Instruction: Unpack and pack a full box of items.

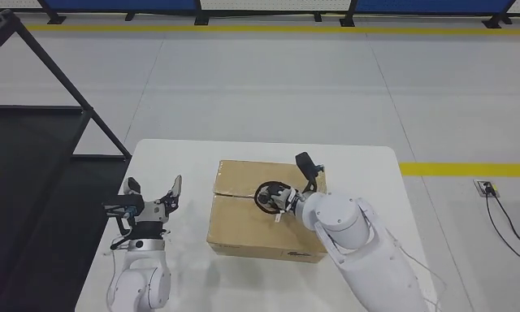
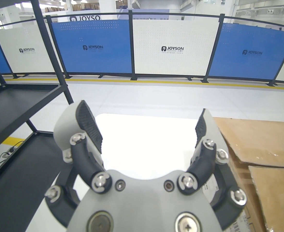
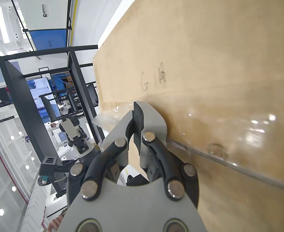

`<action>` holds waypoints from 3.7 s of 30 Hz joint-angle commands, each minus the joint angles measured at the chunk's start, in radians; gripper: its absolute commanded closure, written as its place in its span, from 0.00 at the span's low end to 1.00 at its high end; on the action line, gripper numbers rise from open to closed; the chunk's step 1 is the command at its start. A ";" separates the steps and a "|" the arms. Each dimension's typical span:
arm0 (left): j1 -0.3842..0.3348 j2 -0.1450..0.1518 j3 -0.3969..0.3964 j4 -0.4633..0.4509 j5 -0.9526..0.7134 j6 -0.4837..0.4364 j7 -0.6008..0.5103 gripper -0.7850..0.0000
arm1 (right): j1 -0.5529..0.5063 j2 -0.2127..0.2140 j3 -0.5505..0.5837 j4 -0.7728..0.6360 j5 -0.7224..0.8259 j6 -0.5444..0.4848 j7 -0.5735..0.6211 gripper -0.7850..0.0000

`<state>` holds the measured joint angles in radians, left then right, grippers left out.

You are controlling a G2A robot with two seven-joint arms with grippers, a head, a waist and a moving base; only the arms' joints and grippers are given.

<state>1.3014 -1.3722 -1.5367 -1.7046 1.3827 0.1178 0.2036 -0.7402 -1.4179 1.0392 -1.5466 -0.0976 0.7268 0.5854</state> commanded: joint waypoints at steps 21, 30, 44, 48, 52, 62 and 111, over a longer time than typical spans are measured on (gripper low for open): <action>0.047 0.006 -0.085 -0.011 -0.062 0.004 0.018 0.00 | 0.170 -0.094 -0.198 0.222 0.130 -0.088 -0.100 1.00; 0.038 0.007 -0.081 -0.002 -0.060 -0.005 0.008 0.00 | 0.153 -0.088 -0.154 0.183 0.112 -0.064 -0.104 1.00; 0.008 0.006 -0.047 0.013 -0.041 -0.015 -0.005 0.00 | -0.043 -0.002 0.024 -0.052 -0.073 0.056 0.018 1.00; 0.000 0.005 -0.037 0.018 -0.033 -0.016 -0.008 0.00 | -0.081 0.013 0.064 -0.073 -0.097 0.070 0.028 1.00; -0.006 0.005 -0.027 0.022 -0.025 -0.017 -0.012 0.00 | -0.123 0.026 0.110 -0.109 -0.105 0.073 0.036 1.00; -0.020 0.005 -0.009 0.026 -0.008 -0.021 -0.020 0.00 | -0.217 0.053 0.226 -0.199 -0.104 0.074 0.026 1.00; -0.025 0.007 -0.003 0.038 0.005 -0.020 -0.019 0.00 | -0.389 0.085 0.474 -0.191 0.215 -0.070 -0.179 1.00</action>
<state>1.2756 -1.3652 -1.5385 -1.6673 1.3865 0.0982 0.1843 -1.1290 -1.3331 1.5151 -1.7373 0.1172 0.6577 0.4064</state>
